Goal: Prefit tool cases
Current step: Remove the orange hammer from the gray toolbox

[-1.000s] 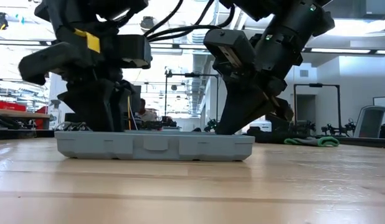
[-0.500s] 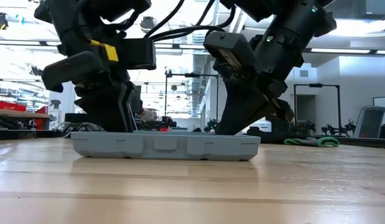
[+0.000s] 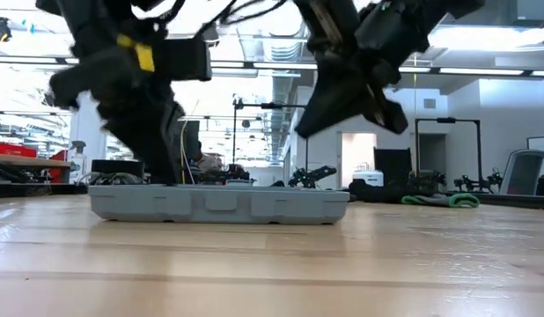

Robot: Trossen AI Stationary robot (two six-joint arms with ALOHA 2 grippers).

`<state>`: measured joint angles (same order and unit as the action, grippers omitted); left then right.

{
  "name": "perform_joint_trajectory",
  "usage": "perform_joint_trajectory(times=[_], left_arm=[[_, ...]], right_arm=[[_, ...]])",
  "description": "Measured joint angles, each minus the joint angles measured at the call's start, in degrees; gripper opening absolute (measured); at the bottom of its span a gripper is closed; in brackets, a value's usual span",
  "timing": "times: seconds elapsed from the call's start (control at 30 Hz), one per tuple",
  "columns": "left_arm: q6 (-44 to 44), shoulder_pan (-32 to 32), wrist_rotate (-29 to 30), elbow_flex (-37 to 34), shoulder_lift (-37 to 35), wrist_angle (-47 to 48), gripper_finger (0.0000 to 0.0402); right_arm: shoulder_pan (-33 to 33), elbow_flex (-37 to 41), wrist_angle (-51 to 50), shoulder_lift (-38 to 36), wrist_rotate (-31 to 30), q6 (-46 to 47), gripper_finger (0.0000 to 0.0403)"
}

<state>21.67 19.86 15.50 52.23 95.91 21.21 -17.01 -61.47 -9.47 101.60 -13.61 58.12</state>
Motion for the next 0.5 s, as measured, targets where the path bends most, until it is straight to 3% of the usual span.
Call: perform_joint_trajectory(times=[0.33, 0.5], left_arm=[[-3.20, -1.01, 2.79, 0.12, -7.34, 0.49, 0.0003], [-4.81, -1.36, 2.87, 0.17, -7.54, 1.62, 0.0002]], right_arm=[[0.65, -0.09, -1.36, -3.01, -2.22, -3.39, 0.0002], [1.13, -0.11, -2.16, -1.54, 0.29, -4.15, 0.0005]])
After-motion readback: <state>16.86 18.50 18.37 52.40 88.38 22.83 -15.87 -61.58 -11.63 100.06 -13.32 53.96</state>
